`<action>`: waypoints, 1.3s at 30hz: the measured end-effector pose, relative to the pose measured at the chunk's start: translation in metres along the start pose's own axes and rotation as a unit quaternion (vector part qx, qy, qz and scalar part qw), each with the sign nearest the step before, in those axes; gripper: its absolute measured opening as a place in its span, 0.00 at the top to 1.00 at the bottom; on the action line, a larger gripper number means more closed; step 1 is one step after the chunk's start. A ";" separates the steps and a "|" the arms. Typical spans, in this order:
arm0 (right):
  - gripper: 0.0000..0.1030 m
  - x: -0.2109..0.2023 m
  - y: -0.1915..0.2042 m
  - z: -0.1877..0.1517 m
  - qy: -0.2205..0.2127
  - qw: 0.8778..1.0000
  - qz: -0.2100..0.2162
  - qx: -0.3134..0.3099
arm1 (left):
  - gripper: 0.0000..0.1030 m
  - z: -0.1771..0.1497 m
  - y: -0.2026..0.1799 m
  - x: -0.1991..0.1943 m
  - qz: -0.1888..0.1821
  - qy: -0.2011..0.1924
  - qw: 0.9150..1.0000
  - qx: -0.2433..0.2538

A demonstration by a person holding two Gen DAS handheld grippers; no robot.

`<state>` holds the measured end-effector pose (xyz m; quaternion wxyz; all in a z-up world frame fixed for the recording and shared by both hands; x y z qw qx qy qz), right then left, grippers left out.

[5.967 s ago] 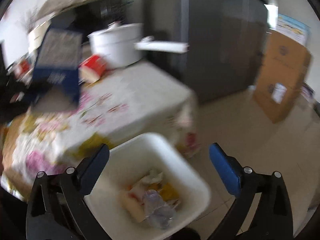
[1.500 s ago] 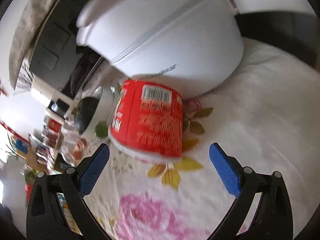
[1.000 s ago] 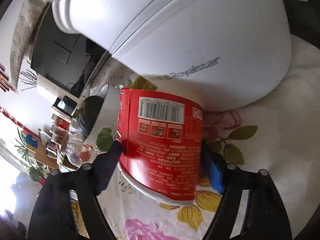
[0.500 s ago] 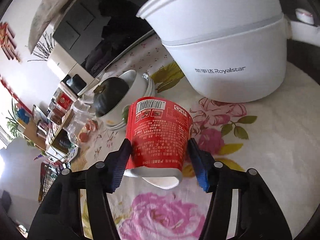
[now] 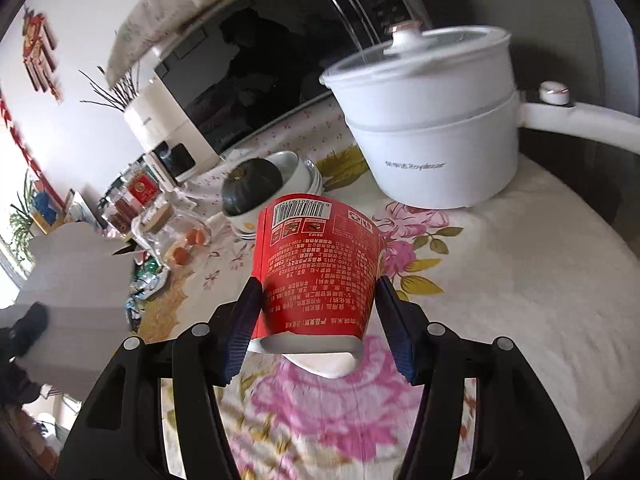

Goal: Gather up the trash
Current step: 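Carry the red cup and paper over the white bin and open both tools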

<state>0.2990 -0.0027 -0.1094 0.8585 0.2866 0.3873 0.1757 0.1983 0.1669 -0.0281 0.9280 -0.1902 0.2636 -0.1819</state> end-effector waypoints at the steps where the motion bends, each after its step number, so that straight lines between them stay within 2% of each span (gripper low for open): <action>1: 0.47 -0.010 -0.002 -0.002 -0.004 1.000 -0.001 -0.003 | 0.99 0.000 -0.005 -0.001 -0.003 0.000 1.000 0.004; 8: 0.47 -0.080 -0.027 -0.016 -0.027 1.000 -0.013 -0.006 | 0.99 -0.009 -0.035 -0.003 -0.021 0.004 0.999 0.029; 15: 0.46 -0.148 -0.070 -0.050 -0.040 0.997 -0.058 -0.027 | 0.99 -0.026 -0.077 0.002 -0.047 0.021 0.997 0.064; 20: 0.45 -0.179 -0.101 -0.087 -0.022 0.994 -0.097 -0.042 | 0.99 -0.049 -0.113 0.012 -0.071 0.044 0.992 0.090; 25: 0.40 -0.196 -0.132 -0.125 0.010 0.988 -0.144 -0.049 | 0.99 -0.078 -0.141 0.024 -0.088 0.074 0.987 0.110; 27: 0.38 -0.205 -0.143 -0.133 0.009 0.985 -0.165 -0.051 | 0.99 -0.091 -0.151 0.029 -0.094 0.087 0.985 0.116; 28: 0.34 -0.210 -0.146 -0.135 0.004 0.984 -0.170 -0.052 | 0.99 -0.096 -0.155 0.030 -0.096 0.091 0.984 0.118; 30: 0.14 -0.224 -0.153 -0.134 -0.019 0.982 -0.181 -0.052 | 0.99 -0.108 -0.165 0.034 -0.101 0.102 0.982 0.123; 34: 0.11 -0.250 -0.167 -0.121 -0.076 0.971 -0.219 -0.055 | 0.99 -0.129 -0.183 0.041 -0.111 0.121 0.977 0.134; 36: 0.08 -0.263 -0.173 -0.112 -0.111 0.959 -0.252 -0.066 | 0.99 -0.138 -0.193 0.042 -0.114 0.126 0.975 0.144; 39: 0.07 -0.284 -0.181 -0.096 -0.168 0.933 -0.307 -0.083 | 0.99 -0.152 -0.211 0.044 -0.121 0.134 0.970 0.162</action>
Point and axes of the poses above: each gripper's, at about its wrist camera, not at the fingertips, and x roughly the way its jaws point, y to its left, z to its top, the point moved 10 cm from there along x, roughly the way its jaws point, and after that the axes turned 15 degrees about x, right-handed, at the moved point
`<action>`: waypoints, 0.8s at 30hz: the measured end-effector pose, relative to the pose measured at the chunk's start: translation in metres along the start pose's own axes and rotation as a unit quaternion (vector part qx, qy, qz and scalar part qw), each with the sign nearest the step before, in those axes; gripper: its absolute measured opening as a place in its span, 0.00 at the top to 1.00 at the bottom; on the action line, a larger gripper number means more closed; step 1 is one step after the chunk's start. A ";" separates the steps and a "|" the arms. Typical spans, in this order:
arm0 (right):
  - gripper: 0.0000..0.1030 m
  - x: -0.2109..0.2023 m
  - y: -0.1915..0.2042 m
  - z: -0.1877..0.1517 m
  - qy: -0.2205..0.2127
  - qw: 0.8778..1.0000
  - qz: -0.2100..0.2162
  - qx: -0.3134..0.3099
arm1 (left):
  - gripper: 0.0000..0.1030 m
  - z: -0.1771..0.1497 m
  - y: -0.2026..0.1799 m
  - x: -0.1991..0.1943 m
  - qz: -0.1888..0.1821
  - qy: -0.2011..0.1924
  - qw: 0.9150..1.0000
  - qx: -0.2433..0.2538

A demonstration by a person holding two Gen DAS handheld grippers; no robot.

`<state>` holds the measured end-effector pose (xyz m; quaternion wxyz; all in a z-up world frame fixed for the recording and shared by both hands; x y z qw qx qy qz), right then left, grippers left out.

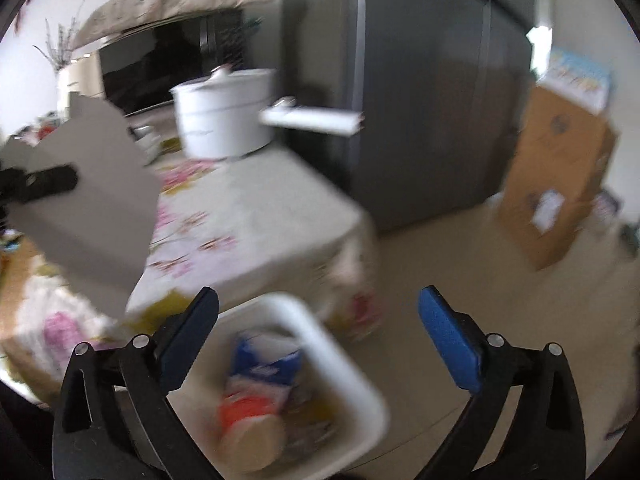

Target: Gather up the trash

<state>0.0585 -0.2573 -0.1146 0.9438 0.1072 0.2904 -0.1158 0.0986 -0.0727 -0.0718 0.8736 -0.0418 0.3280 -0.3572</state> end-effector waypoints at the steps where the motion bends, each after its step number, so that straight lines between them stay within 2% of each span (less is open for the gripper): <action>1: 0.07 -0.002 -0.004 0.004 -0.012 1.000 -0.013 0.001 | 0.99 -0.002 -0.007 0.004 -0.002 0.004 1.000 0.006; 4: 0.07 -0.005 -0.024 0.017 -0.039 0.998 -0.048 0.024 | 0.99 -0.011 -0.023 0.015 -0.002 0.019 0.999 0.027; 11: 0.07 -0.005 -0.055 0.029 -0.046 0.993 -0.079 0.078 | 0.95 -0.032 -0.043 0.040 -0.009 0.065 0.996 0.055; 13: 0.07 -0.003 -0.056 0.030 -0.044 0.993 -0.073 0.087 | 0.81 -0.036 -0.043 0.044 -0.014 0.072 0.996 0.053; 14: 0.07 -0.002 -0.055 0.031 -0.044 0.992 -0.069 0.091 | 0.64 -0.038 -0.044 0.046 -0.021 0.076 0.996 0.049; 15: 0.07 -0.002 -0.055 0.032 -0.045 0.992 -0.066 0.093 | 0.52 -0.038 -0.044 0.046 -0.023 0.074 0.996 0.045; 17: 0.07 -0.004 -0.051 0.031 -0.049 0.993 -0.065 0.091 | 0.48 -0.037 -0.044 0.045 -0.021 0.072 0.996 0.045; 21: 0.07 -0.006 -0.046 0.035 -0.060 0.992 -0.064 0.089 | 0.48 -0.031 -0.033 0.040 0.016 0.066 0.996 0.056; 23: 0.07 -0.008 -0.043 0.039 -0.067 0.992 -0.060 0.094 | 0.45 -0.022 -0.024 0.031 0.069 0.050 0.993 0.078; 24: 0.07 -0.009 -0.040 0.042 -0.073 0.991 -0.056 0.098 | 0.39 -0.014 -0.018 0.023 0.115 0.032 0.988 0.101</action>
Point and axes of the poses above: each gripper's, at about its wrist camera, not at the fingertips, and x roughly the way its jaws point, y to its left, z to its top, the point moved 10 cm from there along x, roughly the way its jaws point, and after that the axes turned 15 degrees about x, right-handed, at the moved point
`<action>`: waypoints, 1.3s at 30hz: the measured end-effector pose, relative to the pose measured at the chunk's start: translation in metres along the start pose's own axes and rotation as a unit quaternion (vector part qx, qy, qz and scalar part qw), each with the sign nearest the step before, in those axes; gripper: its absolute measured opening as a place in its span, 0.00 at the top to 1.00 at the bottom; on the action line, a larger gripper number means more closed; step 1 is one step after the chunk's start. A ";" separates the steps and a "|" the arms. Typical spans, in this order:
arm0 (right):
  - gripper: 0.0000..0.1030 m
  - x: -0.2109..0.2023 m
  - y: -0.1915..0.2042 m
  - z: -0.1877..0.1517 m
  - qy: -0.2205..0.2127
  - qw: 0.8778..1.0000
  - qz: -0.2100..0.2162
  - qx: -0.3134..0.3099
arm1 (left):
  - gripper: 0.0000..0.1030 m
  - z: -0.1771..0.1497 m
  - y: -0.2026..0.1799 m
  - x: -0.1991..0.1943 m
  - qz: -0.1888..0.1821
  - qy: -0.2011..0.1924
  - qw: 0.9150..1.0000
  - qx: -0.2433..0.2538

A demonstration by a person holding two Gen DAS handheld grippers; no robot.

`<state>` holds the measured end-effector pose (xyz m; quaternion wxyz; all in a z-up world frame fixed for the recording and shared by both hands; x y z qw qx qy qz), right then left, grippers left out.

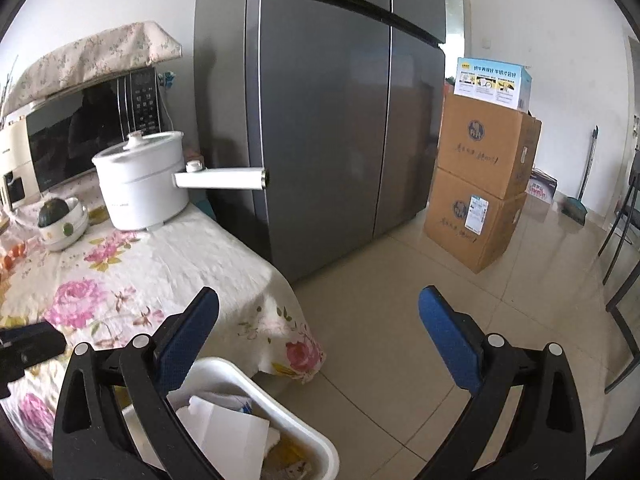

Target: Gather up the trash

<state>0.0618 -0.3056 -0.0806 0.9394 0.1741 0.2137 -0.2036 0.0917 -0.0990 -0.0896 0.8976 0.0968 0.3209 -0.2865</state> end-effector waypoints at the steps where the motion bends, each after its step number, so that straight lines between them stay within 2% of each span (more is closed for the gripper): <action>1: 0.07 -0.003 0.005 0.004 -0.009 1.000 0.007 0.007 | 0.35 0.007 0.008 -0.010 0.052 -0.022 0.998 0.020; 2: 0.07 -0.006 0.010 0.009 -0.019 1.000 0.013 0.011 | 0.24 0.013 0.013 -0.018 0.090 -0.041 0.994 0.035; 3: 0.07 -0.011 0.018 0.015 -0.033 0.999 0.022 0.014 | 0.15 0.021 0.018 -0.030 0.135 -0.065 0.987 0.052; 4: 0.07 -0.014 0.024 0.018 -0.040 0.999 0.028 0.015 | 0.11 0.028 0.023 -0.043 0.174 -0.089 0.979 0.065; 5: 0.07 -0.018 0.032 0.022 -0.050 0.998 0.034 0.016 | 0.07 0.037 0.028 -0.060 0.219 -0.120 0.965 0.076; 7: 0.07 -0.028 0.050 0.031 -0.073 0.996 0.046 0.013 | 0.06 0.048 0.036 -0.086 0.279 -0.165 0.942 0.086; 8: 0.07 -0.031 0.057 0.033 -0.077 0.996 0.054 0.012 | 0.06 0.052 0.042 -0.102 0.319 -0.183 0.926 0.090; 9: 0.07 -0.034 0.065 0.035 -0.081 0.995 0.063 0.012 | 0.06 0.054 0.046 -0.109 0.339 -0.188 0.918 0.090; 10: 0.07 -0.036 0.076 0.037 -0.081 0.994 0.075 0.014 | 0.06 0.052 0.055 -0.117 0.371 -0.190 0.905 0.082; 11: 0.07 -0.038 0.084 0.038 -0.079 0.993 0.083 0.016 | 0.06 0.049 0.065 -0.120 0.383 -0.187 0.902 0.067; 12: 0.07 -0.038 0.092 0.038 -0.076 0.993 0.091 0.017 | 0.06 0.046 0.073 -0.121 0.378 -0.185 0.906 0.052; 13: 0.07 -0.039 0.101 0.036 -0.072 0.992 0.099 0.016 | 0.06 0.040 0.084 -0.118 0.353 -0.174 0.919 0.022; 15: 0.07 -0.037 0.115 0.031 -0.065 0.992 0.111 0.006 | 0.06 0.029 0.102 -0.110 0.319 -0.146 0.936 -0.027; 16: 0.07 -0.035 0.121 0.027 -0.059 0.991 0.116 -0.001 | 0.06 0.023 0.111 -0.107 0.310 -0.135 0.940 -0.050; 21: 0.07 -0.017 0.141 0.001 -0.028 0.993 0.111 -0.032 | 0.06 0.002 0.134 -0.094 0.314 -0.093 0.941 -0.090; 25: 0.07 -0.009 0.152 -0.006 -0.033 0.994 0.093 -0.054 | 0.06 -0.007 0.132 -0.082 0.322 -0.067 0.940 -0.087; 28: 0.07 -0.006 0.155 -0.008 -0.025 0.994 0.097 -0.049 | 0.06 -0.014 0.134 -0.074 0.334 -0.047 0.938 -0.085; 33: 0.07 -0.004 0.160 -0.014 -0.019 0.993 0.104 -0.052 | 0.06 -0.019 0.142 -0.068 0.340 -0.040 0.935 -0.095; 39: 0.07 -0.002 0.165 -0.021 -0.014 0.993 0.104 -0.061 | 0.06 -0.023 0.144 -0.059 0.323 -0.026 0.941 -0.103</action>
Point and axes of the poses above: each gripper's, at about its wrist camera, not at the fingertips, and x roughly the way its jaws point, y to its left, z to its top, the point moved 10 cm from there along x, roughly the way its jaws point, and after that the axes turned 15 degrees about x, right-handed, at the moved point
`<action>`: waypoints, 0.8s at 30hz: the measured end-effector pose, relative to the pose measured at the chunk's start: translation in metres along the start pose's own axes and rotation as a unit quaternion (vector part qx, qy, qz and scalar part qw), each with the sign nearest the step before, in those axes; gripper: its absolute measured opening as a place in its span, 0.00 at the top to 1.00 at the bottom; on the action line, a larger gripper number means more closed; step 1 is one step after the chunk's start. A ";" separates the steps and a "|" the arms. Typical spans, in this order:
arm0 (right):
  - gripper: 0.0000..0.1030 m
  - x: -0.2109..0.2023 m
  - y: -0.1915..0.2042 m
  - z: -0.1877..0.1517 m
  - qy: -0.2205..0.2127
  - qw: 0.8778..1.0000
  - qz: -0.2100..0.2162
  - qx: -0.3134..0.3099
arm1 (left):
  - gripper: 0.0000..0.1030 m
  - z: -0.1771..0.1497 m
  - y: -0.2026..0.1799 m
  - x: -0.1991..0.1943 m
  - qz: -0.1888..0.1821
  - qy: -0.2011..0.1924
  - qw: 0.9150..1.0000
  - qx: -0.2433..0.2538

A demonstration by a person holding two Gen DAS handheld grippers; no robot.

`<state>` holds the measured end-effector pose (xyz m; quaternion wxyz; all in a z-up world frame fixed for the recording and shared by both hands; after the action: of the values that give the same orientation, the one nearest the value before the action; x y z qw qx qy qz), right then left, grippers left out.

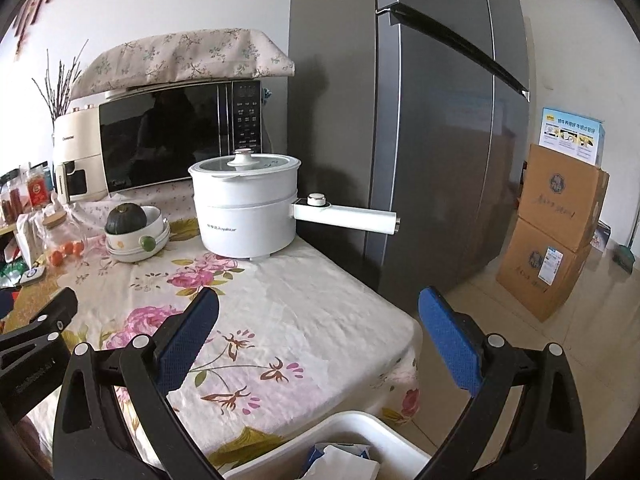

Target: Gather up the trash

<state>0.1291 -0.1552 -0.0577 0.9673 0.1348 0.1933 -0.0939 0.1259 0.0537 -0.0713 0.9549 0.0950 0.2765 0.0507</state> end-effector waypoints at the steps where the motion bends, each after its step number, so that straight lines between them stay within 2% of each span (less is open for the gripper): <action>1: 0.07 0.001 0.000 0.000 0.001 1.000 0.000 0.001 | 0.06 -0.001 -0.001 0.001 -0.003 0.002 1.000 -0.001; 24: 0.07 0.004 0.002 -0.008 0.009 1.000 -0.002 -0.007 | 0.06 -0.006 0.000 0.003 -0.002 0.012 1.000 -0.002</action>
<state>0.1308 -0.1515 -0.0658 0.9662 0.1286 0.2027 -0.0937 0.1257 0.0550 -0.0779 0.9519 0.0921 0.2877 0.0509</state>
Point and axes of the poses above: each gripper's, at about its wrist camera, not at the fingertips, and x roughly the way its jaws point, y to its left, z to its top, the point moved 10 cm from there along x, roughly the way its jaws point, and after that the axes turned 15 degrees about x, right-handed, at the moved point
